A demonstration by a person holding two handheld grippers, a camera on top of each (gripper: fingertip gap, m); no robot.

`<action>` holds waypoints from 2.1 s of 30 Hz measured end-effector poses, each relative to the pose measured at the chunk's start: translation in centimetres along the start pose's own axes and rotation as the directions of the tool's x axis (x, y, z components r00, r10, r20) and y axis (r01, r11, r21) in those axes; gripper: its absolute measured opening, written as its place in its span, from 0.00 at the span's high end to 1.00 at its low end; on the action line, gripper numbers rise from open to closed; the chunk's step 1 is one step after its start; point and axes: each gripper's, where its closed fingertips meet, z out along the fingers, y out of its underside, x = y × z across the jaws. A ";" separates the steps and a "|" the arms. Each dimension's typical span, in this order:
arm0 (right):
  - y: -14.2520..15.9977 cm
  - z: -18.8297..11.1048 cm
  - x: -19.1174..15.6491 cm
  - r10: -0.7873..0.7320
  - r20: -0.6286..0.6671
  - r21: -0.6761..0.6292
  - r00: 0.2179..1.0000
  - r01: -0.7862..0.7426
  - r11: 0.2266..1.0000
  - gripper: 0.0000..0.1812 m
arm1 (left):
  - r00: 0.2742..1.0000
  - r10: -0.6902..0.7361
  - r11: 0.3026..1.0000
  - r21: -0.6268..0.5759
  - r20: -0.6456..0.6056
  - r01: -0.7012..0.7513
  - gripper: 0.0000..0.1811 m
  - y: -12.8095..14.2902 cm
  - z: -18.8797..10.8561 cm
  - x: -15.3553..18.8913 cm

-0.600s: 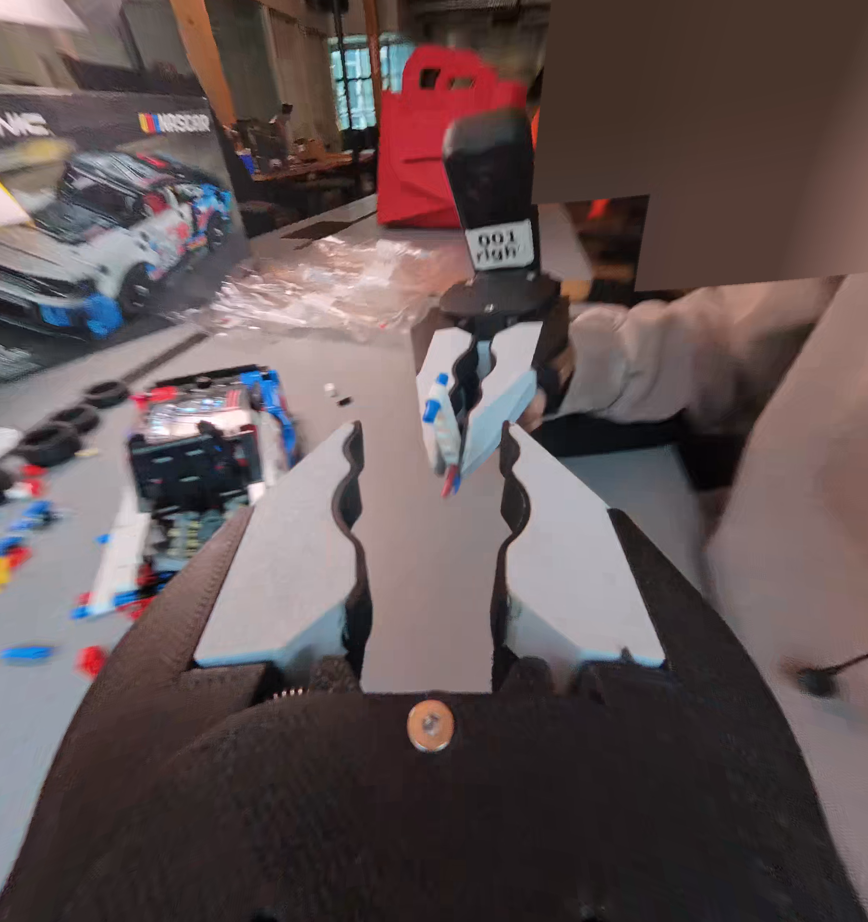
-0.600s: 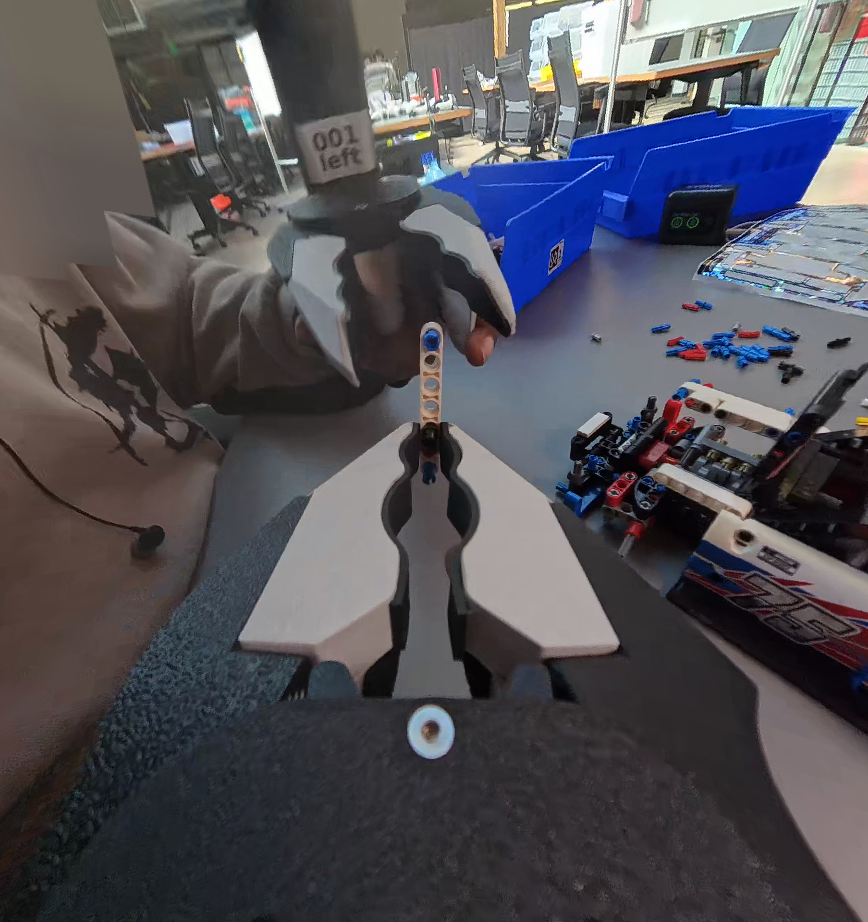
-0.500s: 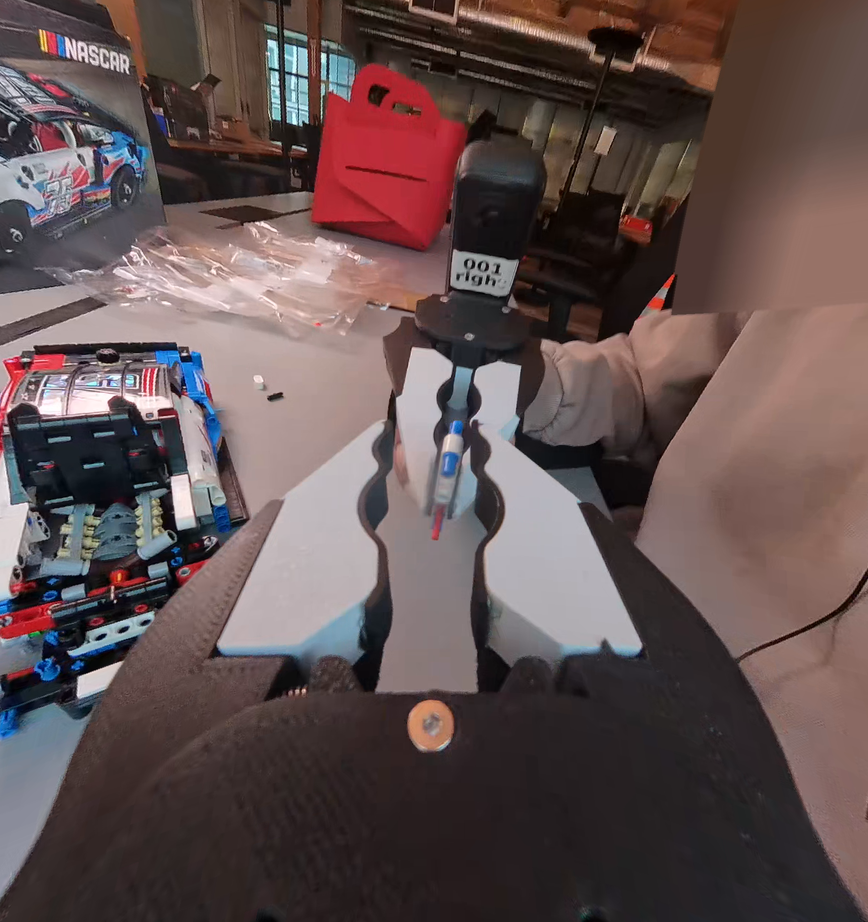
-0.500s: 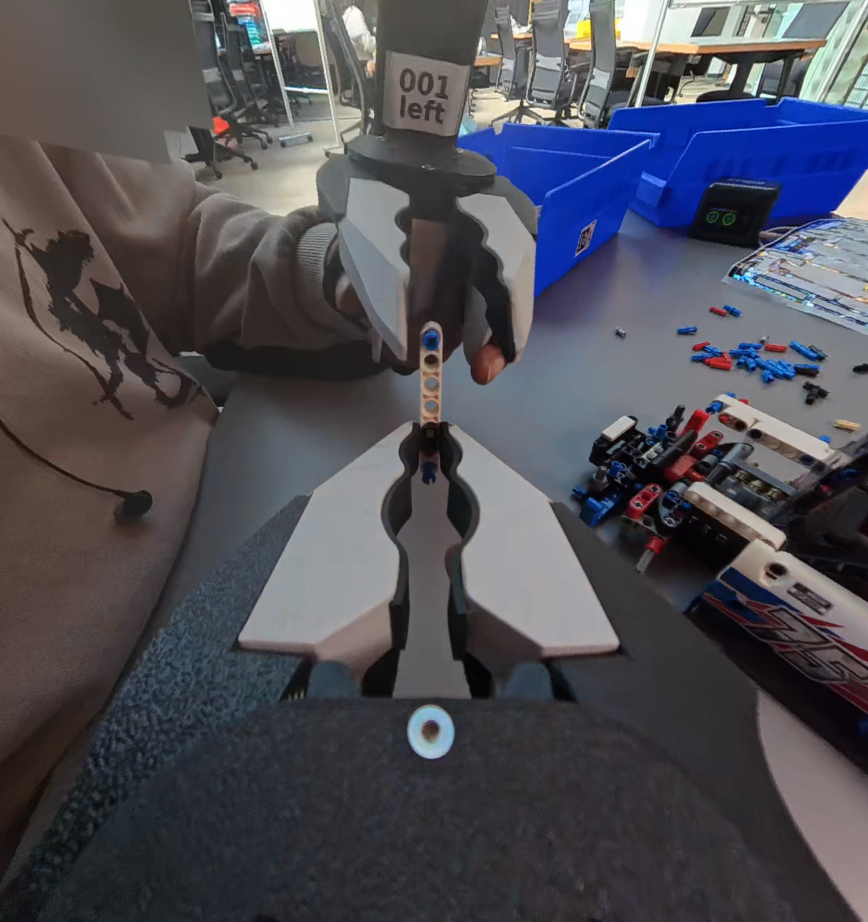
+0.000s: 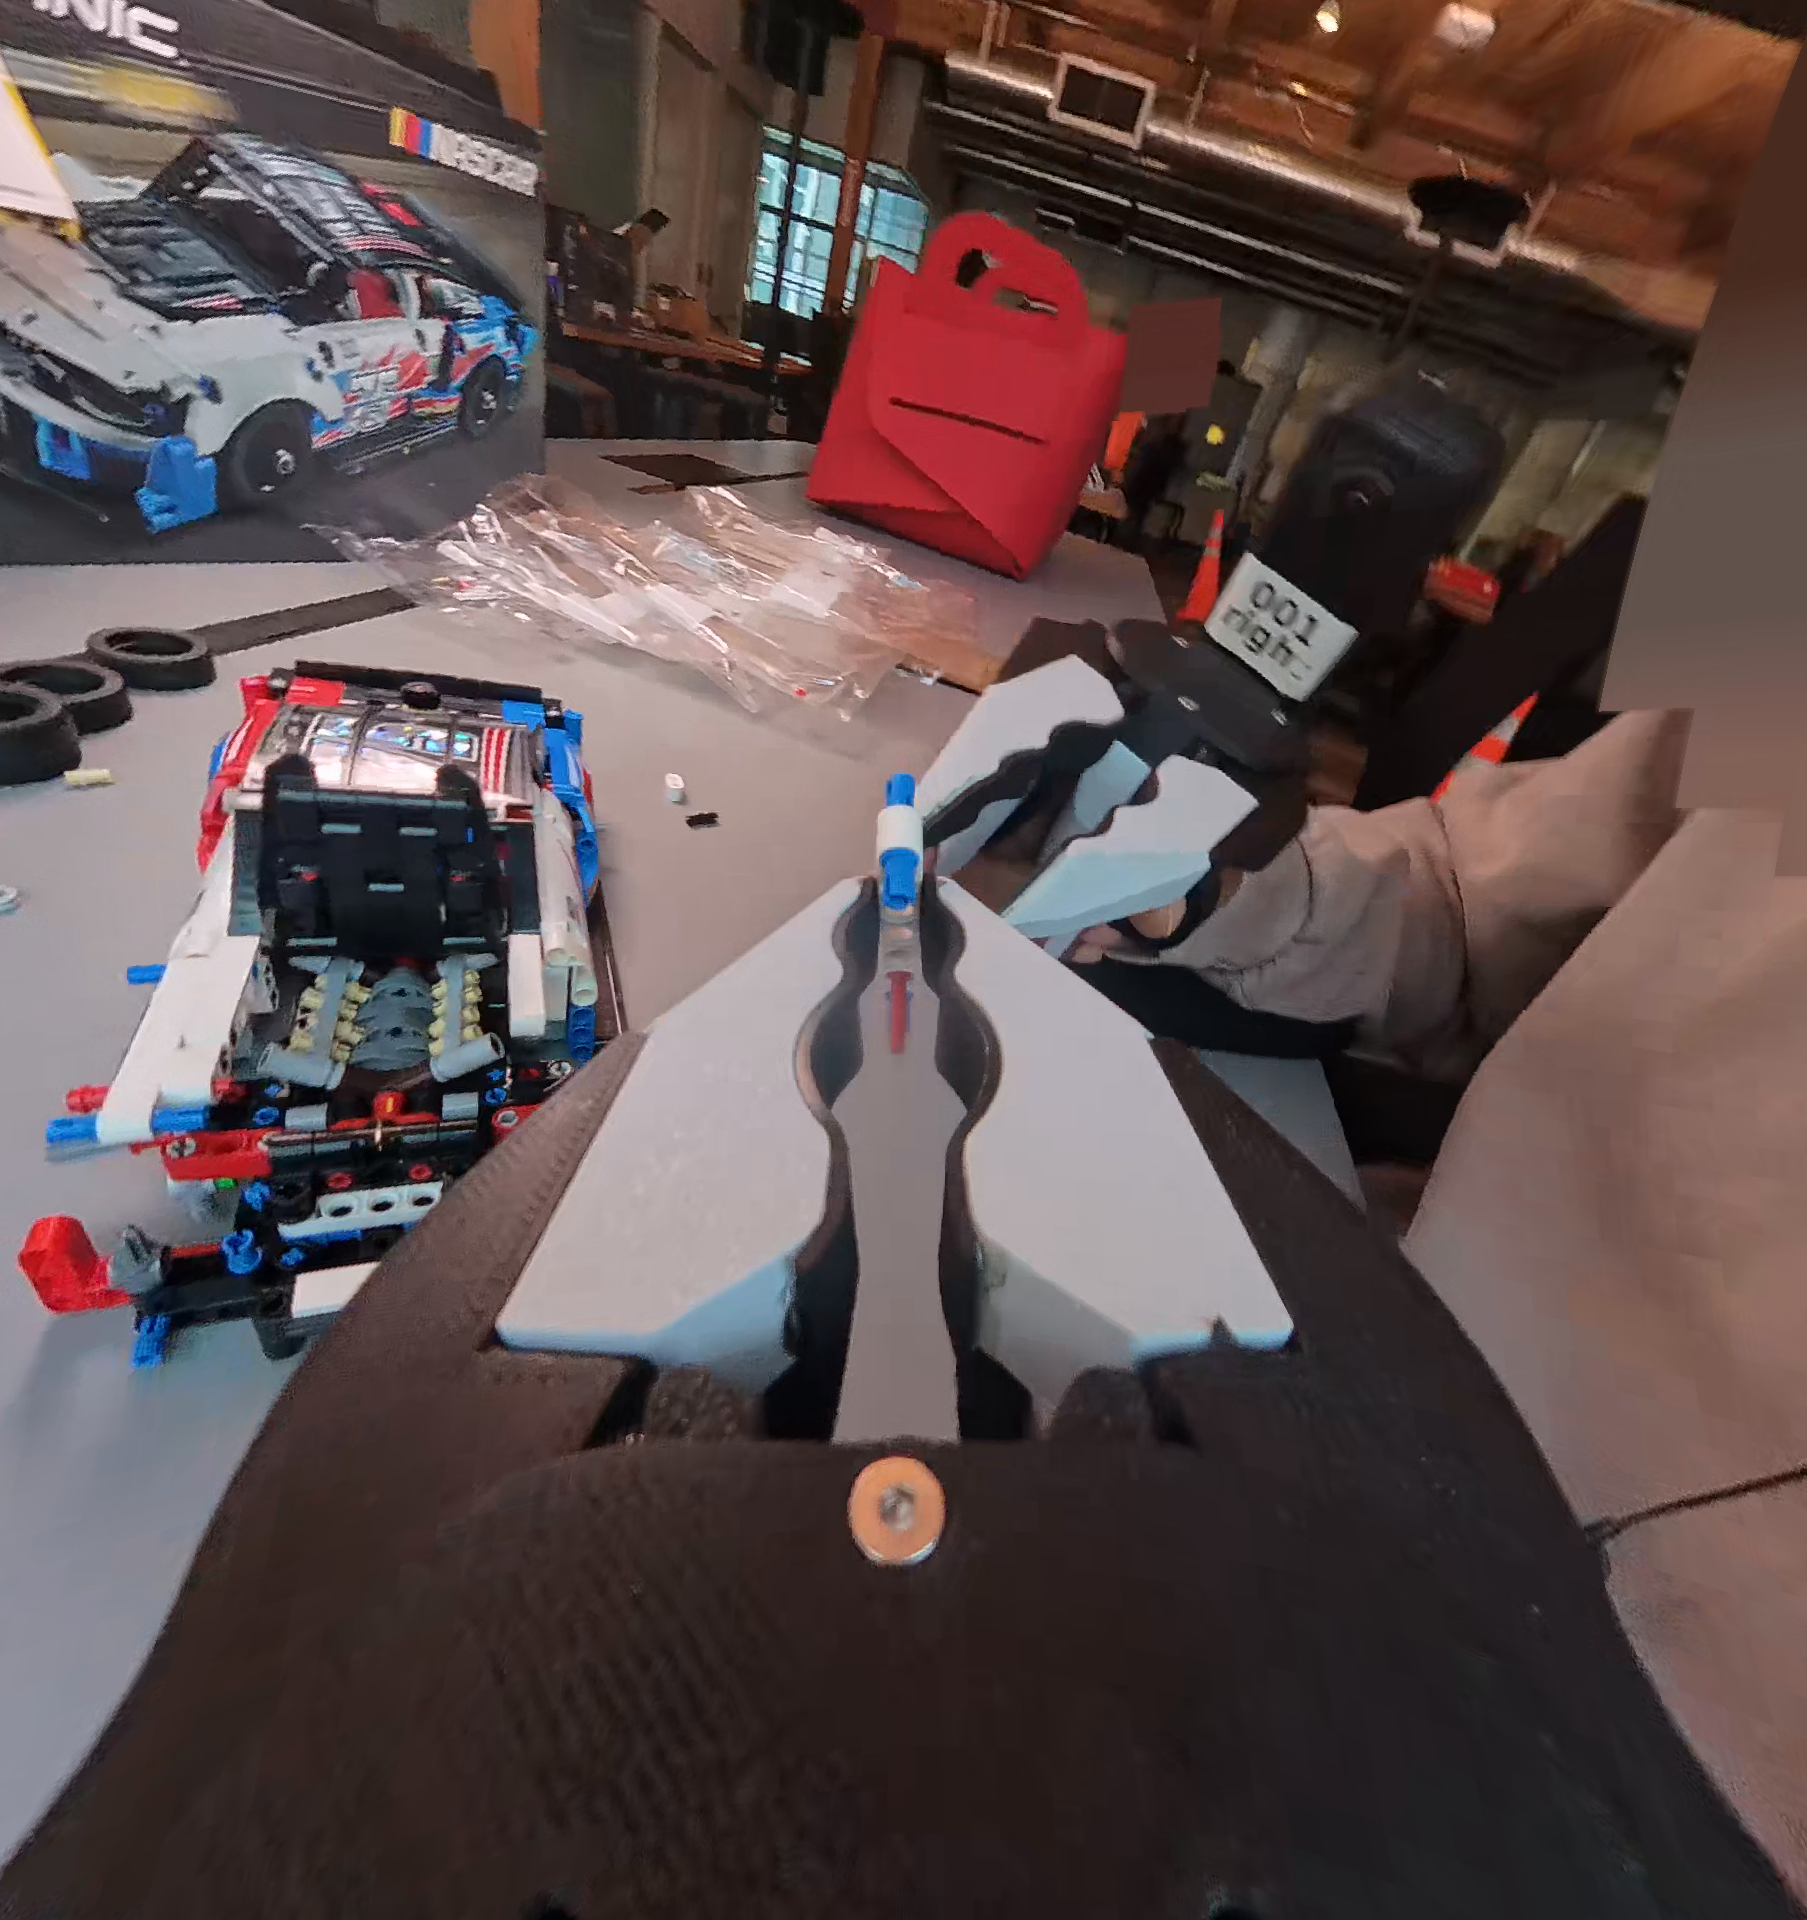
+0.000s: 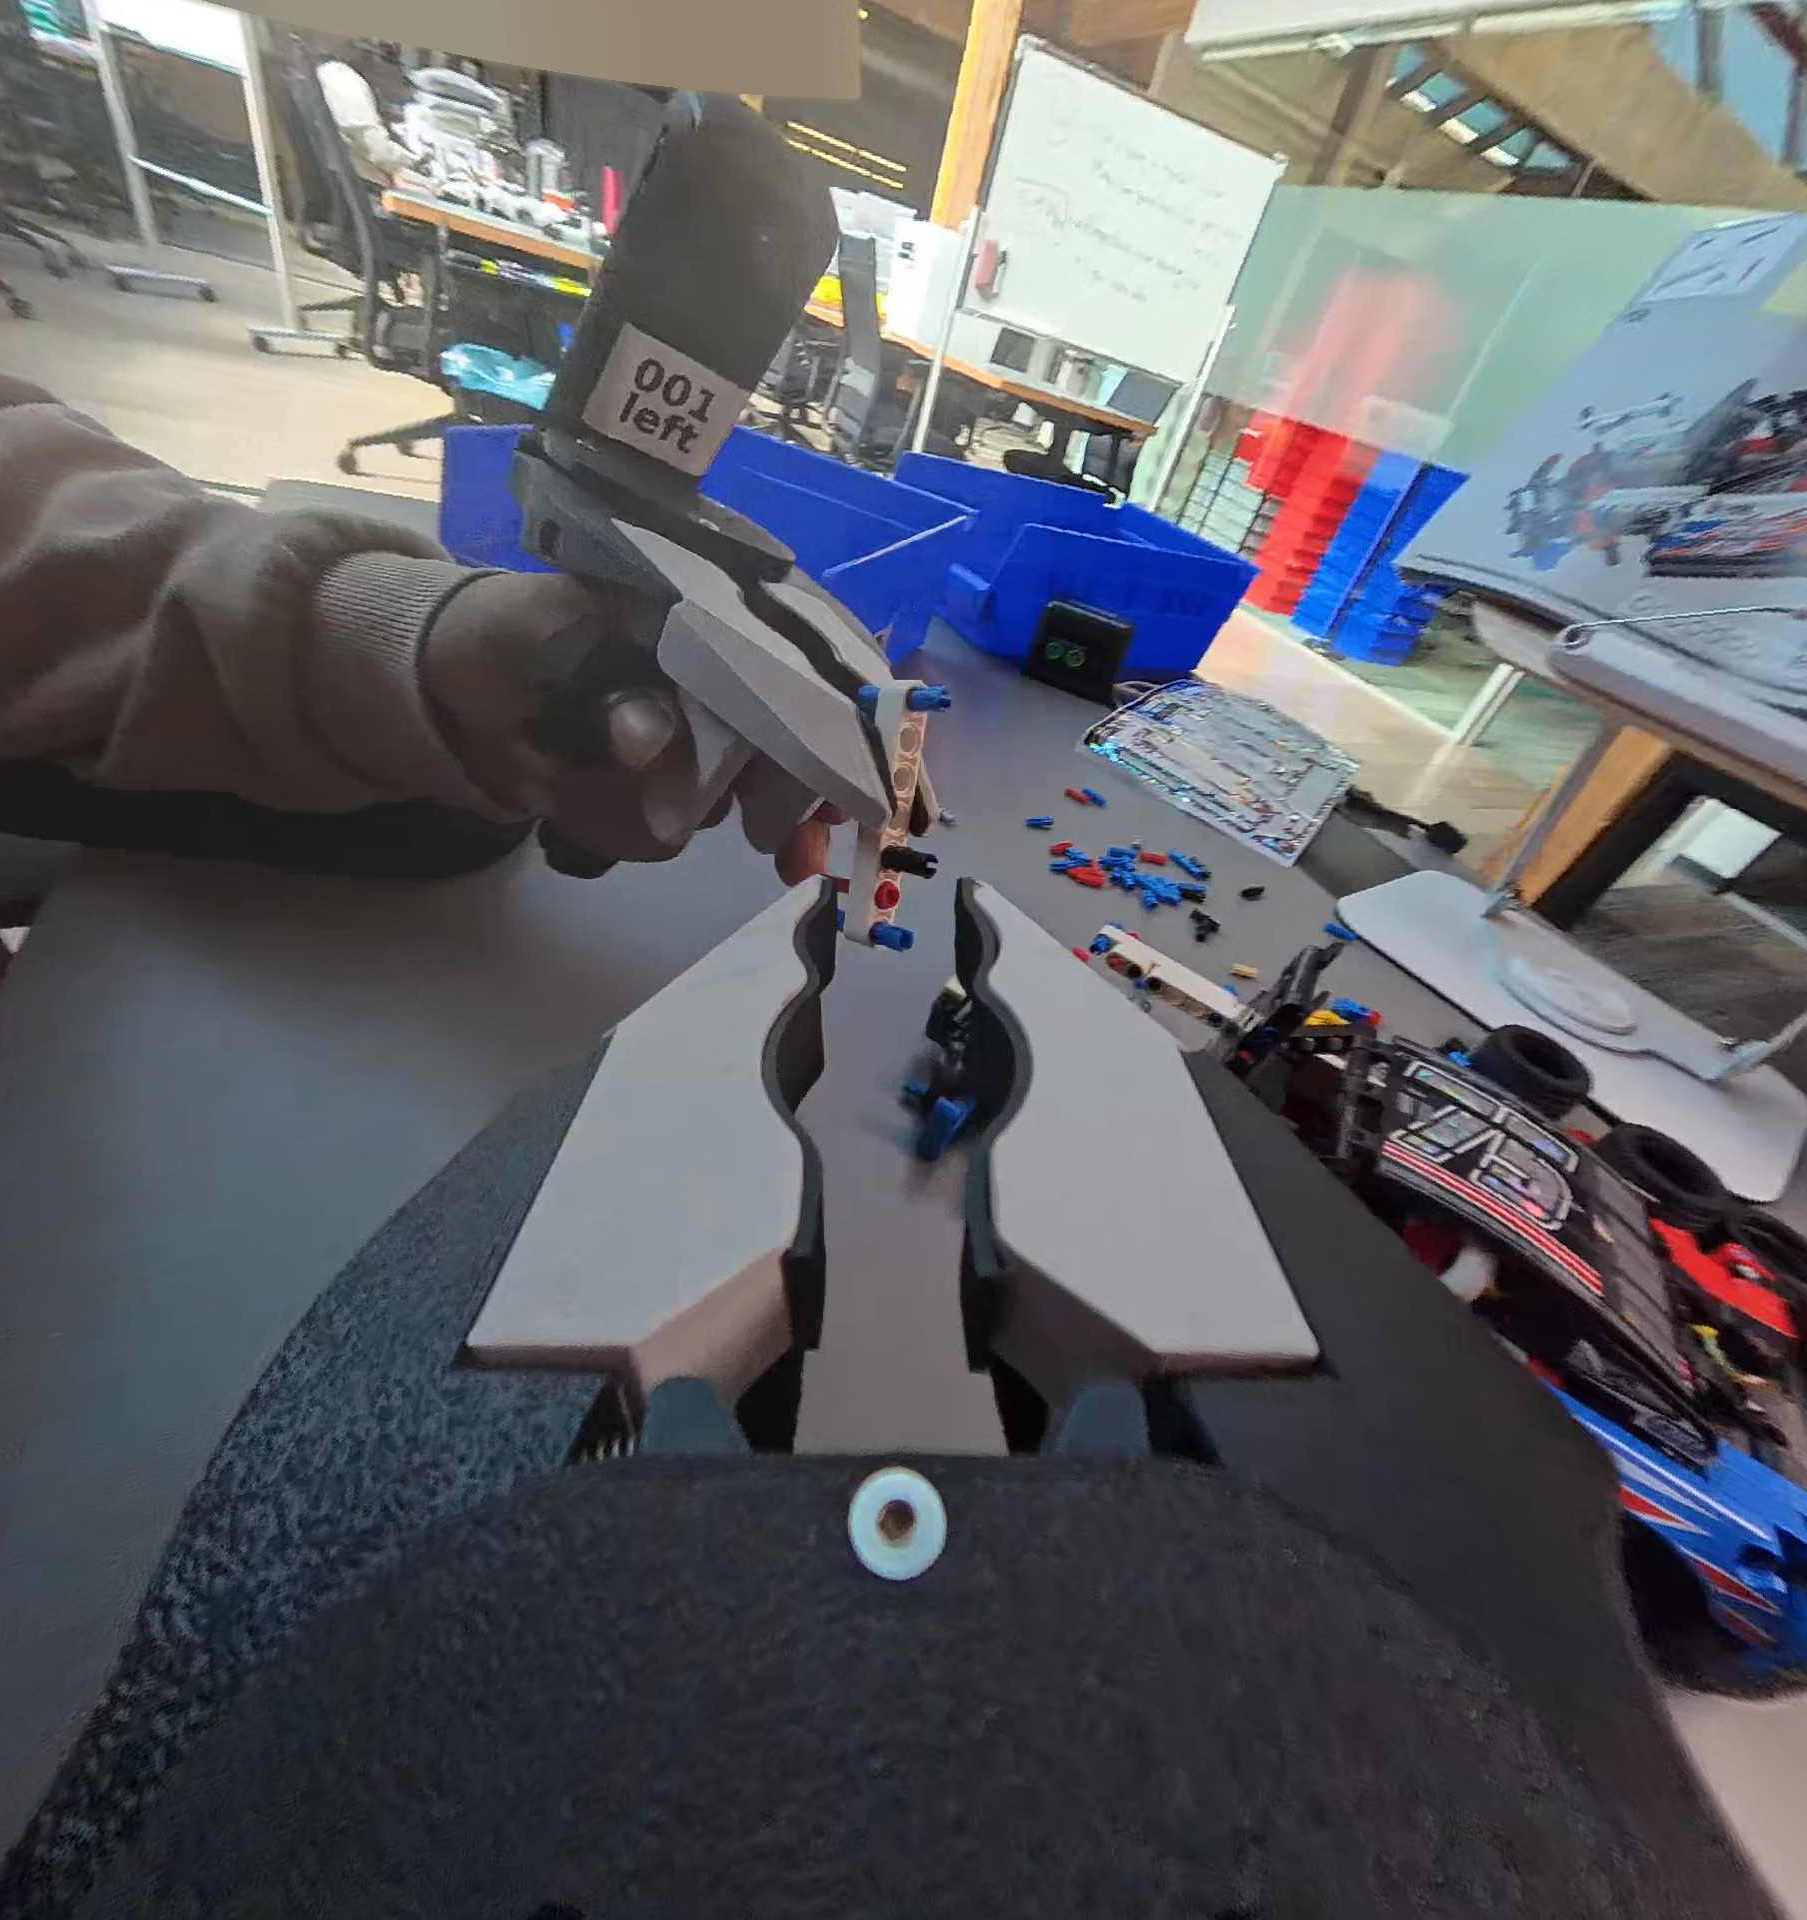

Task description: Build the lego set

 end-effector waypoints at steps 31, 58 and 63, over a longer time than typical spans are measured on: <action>3.0 2.4 2.2 0.069 -0.130 -0.155 0.989 -0.089 0.984 0.92 | 0.851 -0.525 0.846 0.114 0.011 0.521 0.97 1.7 1.1 -3.2; 1.4 1.5 2.1 -0.044 -0.204 -0.066 0.978 0.031 0.997 0.92 | 0.922 -0.384 0.910 0.147 -0.061 0.388 0.97 0.1 0.6 -2.0; 4.8 -4.3 8.7 0.117 -0.138 -0.277 0.983 -0.152 0.949 0.94 | 0.981 -0.191 0.981 0.048 0.020 0.190 0.97 -0.2 -0.9 -2.8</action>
